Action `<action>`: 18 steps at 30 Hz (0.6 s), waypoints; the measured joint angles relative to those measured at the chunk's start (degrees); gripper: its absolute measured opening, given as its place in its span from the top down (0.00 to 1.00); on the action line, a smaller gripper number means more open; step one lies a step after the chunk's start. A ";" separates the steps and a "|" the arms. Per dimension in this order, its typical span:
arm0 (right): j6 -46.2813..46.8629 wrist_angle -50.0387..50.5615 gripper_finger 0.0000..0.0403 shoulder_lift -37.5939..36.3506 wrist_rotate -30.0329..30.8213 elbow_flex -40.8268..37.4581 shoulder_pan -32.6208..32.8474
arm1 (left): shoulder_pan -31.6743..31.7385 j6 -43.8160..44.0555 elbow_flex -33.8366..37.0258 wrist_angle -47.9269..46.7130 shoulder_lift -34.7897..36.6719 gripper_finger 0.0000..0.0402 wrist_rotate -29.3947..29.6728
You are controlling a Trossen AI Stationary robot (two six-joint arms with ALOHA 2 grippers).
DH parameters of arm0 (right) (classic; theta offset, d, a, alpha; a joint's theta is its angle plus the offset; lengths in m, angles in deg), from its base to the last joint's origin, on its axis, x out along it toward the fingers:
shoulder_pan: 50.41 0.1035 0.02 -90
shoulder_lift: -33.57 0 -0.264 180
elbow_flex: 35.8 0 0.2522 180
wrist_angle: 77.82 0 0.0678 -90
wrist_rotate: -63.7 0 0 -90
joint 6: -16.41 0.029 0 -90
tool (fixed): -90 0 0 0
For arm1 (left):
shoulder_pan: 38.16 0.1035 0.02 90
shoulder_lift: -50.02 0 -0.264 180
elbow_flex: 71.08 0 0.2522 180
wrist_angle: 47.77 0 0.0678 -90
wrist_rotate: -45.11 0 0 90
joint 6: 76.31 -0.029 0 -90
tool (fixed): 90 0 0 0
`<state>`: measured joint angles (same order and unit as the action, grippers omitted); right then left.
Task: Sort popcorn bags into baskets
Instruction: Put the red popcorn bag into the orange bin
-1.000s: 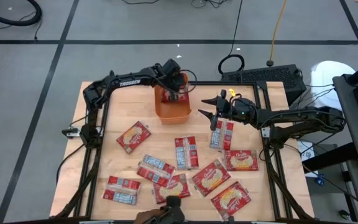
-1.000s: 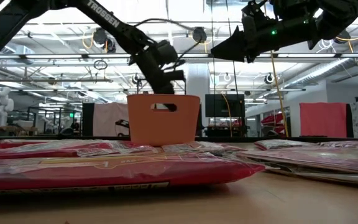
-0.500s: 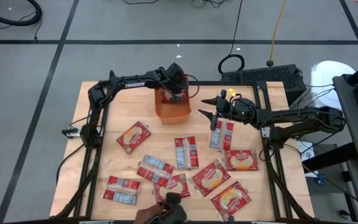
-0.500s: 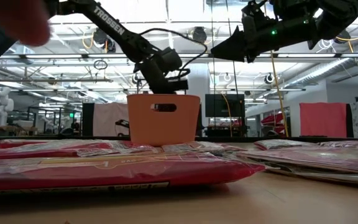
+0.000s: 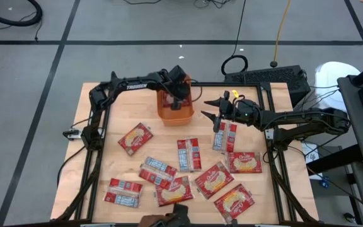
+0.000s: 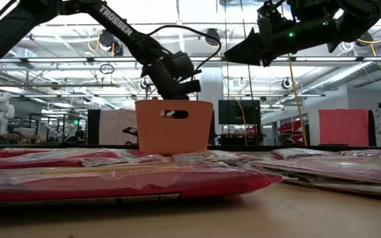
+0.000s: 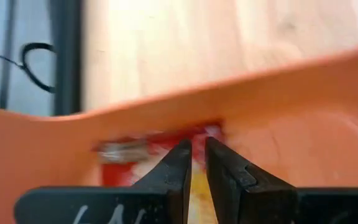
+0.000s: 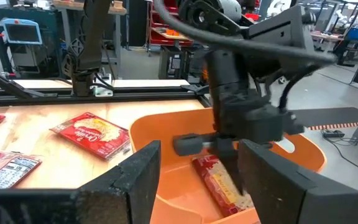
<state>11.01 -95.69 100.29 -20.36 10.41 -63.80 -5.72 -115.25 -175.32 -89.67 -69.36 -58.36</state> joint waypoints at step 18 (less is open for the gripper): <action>-0.20 0.14 0.48 0.02 -0.02 0.00 0.00 | 0.80 -6.40 0.02 -5.47 -4.18 0.87 6.45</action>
<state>10.81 -95.55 100.31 -20.39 10.41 -63.80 -4.93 -121.65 -175.29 -95.14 -73.54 -51.91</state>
